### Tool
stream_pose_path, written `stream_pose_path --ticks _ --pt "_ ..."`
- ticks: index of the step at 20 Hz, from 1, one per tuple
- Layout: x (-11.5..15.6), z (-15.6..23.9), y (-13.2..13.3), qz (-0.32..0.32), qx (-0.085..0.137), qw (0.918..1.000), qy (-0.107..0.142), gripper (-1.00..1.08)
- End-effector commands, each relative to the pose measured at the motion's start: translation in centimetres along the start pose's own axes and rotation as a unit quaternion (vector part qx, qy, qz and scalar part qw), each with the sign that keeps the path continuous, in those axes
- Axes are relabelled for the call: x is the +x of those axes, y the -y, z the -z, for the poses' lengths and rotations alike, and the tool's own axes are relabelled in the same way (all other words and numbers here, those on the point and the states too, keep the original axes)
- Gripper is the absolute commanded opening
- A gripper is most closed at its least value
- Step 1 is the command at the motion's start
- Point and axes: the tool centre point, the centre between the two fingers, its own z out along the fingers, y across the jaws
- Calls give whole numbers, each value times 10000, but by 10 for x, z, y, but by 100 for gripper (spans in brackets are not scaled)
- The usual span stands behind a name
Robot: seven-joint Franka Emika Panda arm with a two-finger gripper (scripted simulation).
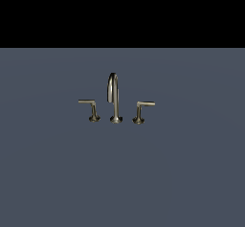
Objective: Turn on the faucet by rotating a designated handle.
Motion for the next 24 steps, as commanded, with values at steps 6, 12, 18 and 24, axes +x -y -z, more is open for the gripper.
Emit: stream_pose_path --ticks 6,12,18,24 --pt "40 -46 22 -942 10 9955 -45 -100" --pt "74 -81 33 -1670 14 9859 -79 -100" --pt "110 -115 38 -2379 13 9712 -114 -100" --pt "147 -150 38 -3092 4 9509 -154 -100"
